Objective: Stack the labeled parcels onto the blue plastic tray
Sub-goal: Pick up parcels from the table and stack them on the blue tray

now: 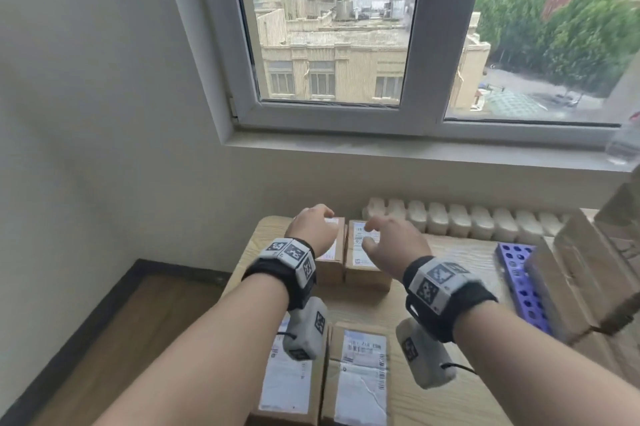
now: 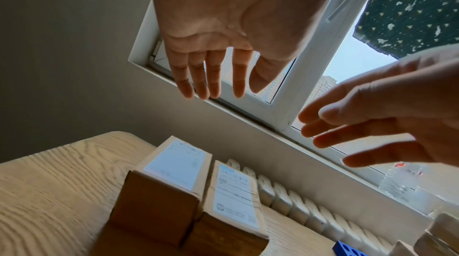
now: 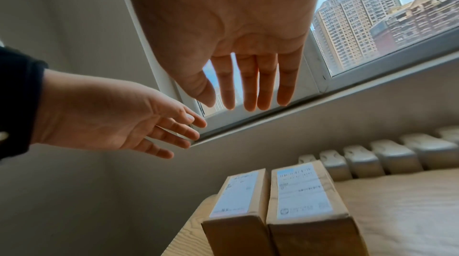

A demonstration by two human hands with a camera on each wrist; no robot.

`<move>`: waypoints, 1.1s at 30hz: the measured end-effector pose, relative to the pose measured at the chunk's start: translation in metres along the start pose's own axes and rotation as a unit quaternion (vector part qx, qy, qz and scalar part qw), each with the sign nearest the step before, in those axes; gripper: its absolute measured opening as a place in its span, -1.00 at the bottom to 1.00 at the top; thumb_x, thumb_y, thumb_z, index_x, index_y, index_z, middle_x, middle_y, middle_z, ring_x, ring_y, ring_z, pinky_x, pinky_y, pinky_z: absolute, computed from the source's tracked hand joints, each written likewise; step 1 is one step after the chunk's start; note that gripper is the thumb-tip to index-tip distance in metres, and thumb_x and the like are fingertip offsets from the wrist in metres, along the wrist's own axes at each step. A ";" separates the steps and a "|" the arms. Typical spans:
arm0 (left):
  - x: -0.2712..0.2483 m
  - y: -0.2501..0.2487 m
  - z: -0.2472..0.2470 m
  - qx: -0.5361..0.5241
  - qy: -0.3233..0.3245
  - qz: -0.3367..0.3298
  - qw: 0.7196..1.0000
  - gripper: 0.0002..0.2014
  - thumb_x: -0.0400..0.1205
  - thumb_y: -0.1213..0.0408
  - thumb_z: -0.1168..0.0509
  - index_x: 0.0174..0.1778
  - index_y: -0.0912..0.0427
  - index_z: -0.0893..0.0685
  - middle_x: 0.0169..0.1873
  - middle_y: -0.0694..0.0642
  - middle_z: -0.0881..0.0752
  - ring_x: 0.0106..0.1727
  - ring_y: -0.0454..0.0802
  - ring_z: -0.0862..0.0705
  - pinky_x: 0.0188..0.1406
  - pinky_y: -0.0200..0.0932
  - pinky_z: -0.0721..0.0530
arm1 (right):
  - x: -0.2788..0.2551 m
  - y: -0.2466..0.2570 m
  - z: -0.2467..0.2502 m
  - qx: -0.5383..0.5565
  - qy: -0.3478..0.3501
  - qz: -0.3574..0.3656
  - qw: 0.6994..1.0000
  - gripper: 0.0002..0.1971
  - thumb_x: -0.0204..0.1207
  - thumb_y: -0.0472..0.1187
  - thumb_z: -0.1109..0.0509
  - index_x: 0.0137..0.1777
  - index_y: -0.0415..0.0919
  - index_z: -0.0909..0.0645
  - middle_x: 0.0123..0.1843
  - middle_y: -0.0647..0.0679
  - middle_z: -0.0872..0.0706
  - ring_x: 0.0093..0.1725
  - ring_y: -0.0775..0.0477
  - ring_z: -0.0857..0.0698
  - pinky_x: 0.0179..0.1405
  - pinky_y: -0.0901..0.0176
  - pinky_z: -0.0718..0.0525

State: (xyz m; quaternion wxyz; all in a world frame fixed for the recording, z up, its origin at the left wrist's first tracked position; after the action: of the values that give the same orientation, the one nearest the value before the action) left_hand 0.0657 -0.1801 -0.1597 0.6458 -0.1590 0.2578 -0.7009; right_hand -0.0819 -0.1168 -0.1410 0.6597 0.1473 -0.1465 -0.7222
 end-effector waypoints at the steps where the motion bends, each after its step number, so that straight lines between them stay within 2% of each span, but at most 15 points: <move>1: 0.007 0.008 0.000 -0.004 0.005 0.004 1.000 -0.63 0.66 0.22 -0.16 0.39 0.00 -0.59 0.42 0.12 -0.58 0.41 0.10 -0.56 0.42 -0.02 -0.52 | 0.005 0.003 -0.008 0.001 0.006 -0.008 1.000 -0.66 0.62 -0.06 -0.22 0.35 -0.03 -0.59 0.34 -0.03 -0.65 0.37 -0.08 -0.55 0.28 0.05 -0.54; 6: 0.035 0.042 -0.013 -0.021 0.034 0.033 0.999 -0.63 0.67 0.21 -0.17 0.41 0.01 -0.56 0.42 0.12 -0.59 0.36 0.12 -0.59 0.36 -0.03 -0.55 | 0.031 0.007 -0.045 0.015 0.040 -0.039 0.998 -0.64 0.60 -0.10 -0.25 0.39 -0.07 -0.56 0.38 -0.04 -0.63 0.37 -0.09 -0.56 0.28 0.08 -0.52; 11: 0.059 0.065 -0.031 -0.053 0.048 0.077 0.994 -0.57 0.64 0.19 -0.21 0.47 0.05 -0.51 0.45 0.13 -0.54 0.42 0.15 -0.55 0.40 0.01 -0.53 | 0.056 0.006 -0.077 0.047 0.073 -0.050 0.995 -0.60 0.63 -0.13 -0.24 0.45 -0.15 -0.52 0.39 -0.07 -0.63 0.36 -0.09 -0.58 0.32 0.06 -0.51; 19: 0.085 0.096 -0.060 -0.097 0.087 0.162 0.978 -0.43 0.68 0.14 -0.25 0.59 0.20 -0.30 0.49 0.18 -0.52 0.46 0.18 -0.52 0.35 -0.06 -0.46 | 0.084 -0.002 -0.119 0.129 0.116 -0.118 0.978 -0.50 0.61 -0.15 -0.28 0.56 -0.14 -0.42 0.48 -0.11 -0.59 0.39 -0.13 -0.60 0.32 0.06 -0.53; 22: 0.090 0.105 -0.076 -0.125 0.113 0.184 0.968 -0.41 0.60 0.02 -0.27 0.52 0.19 -0.39 0.40 0.14 -0.61 0.38 0.18 -0.60 0.38 0.00 -0.53 | 0.089 -0.004 -0.131 0.136 0.135 -0.133 0.973 -0.47 0.61 -0.16 -0.28 0.59 -0.16 -0.39 0.48 -0.15 -0.58 0.41 -0.17 -0.58 0.33 0.07 -0.51; 24: 0.100 0.120 -0.096 -0.136 0.113 0.187 0.966 -0.30 0.41 -0.16 -0.22 0.42 0.15 -0.52 0.28 0.07 -0.69 0.29 0.13 -0.67 0.33 0.06 -0.59 | 0.090 -0.005 -0.136 0.144 0.137 -0.136 0.971 -0.46 0.60 -0.17 -0.30 0.59 -0.16 -0.38 0.47 -0.16 -0.59 0.42 -0.18 -0.57 0.34 0.07 -0.50; 25: 0.105 0.129 -0.106 -0.143 0.112 0.190 0.965 -0.26 0.33 -0.19 -0.18 0.39 0.15 -0.57 0.24 0.05 -0.71 0.25 0.11 -0.69 0.32 0.06 -0.61 | 0.091 -0.006 -0.138 0.146 0.136 -0.137 0.970 -0.47 0.60 -0.17 -0.30 0.58 -0.17 -0.39 0.45 -0.16 -0.61 0.40 -0.19 -0.58 0.33 0.07 -0.51; 27: 0.110 0.140 -0.116 -0.165 0.115 0.196 0.960 -0.26 0.30 -0.17 -0.15 0.35 0.16 -0.61 0.20 0.05 -0.74 0.20 0.10 -0.70 0.31 0.05 -0.61 | 0.092 -0.005 -0.141 0.146 0.136 -0.135 0.970 -0.54 0.59 -0.19 -0.31 0.50 -0.17 -0.47 0.35 -0.15 -0.67 0.32 -0.20 -0.63 0.25 0.07 -0.54; 30: 0.105 0.140 -0.112 -0.204 0.115 0.209 0.949 -0.29 0.30 -0.14 -0.18 0.33 0.16 -0.62 0.18 0.06 -0.75 0.18 0.10 -0.70 0.33 0.07 -0.60 | 0.096 -0.007 -0.145 0.146 0.135 -0.133 0.971 -0.72 0.54 -0.19 -0.30 0.24 -0.16 -0.60 0.15 -0.11 -0.75 0.12 -0.19 -0.68 0.03 0.10 -0.57; 33: 0.097 0.135 -0.103 -0.246 0.105 0.232 0.935 -0.36 0.38 -0.08 -0.25 0.36 0.17 -0.60 0.19 0.05 -0.74 0.19 0.08 -0.69 0.33 0.03 -0.59 | 0.100 -0.008 -0.147 0.204 0.138 -0.159 0.956 -0.75 0.54 -0.20 -0.31 0.17 -0.23 -0.63 0.07 -0.08 -0.75 0.07 -0.16 -0.68 0.04 0.05 -0.62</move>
State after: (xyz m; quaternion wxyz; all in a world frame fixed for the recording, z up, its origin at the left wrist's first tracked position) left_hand 0.1079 -0.2645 -0.3313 0.7005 -0.1743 0.5184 -0.4584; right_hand -0.0383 -0.2180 -0.2809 0.5061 0.3987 -0.1730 -0.7450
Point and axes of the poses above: each hand's wrist, its own x-axis towards the middle knuckle, its own z-axis out of the back of the hand, y = z × x, the point moved 3 cm from there along x, towards the middle knuckle
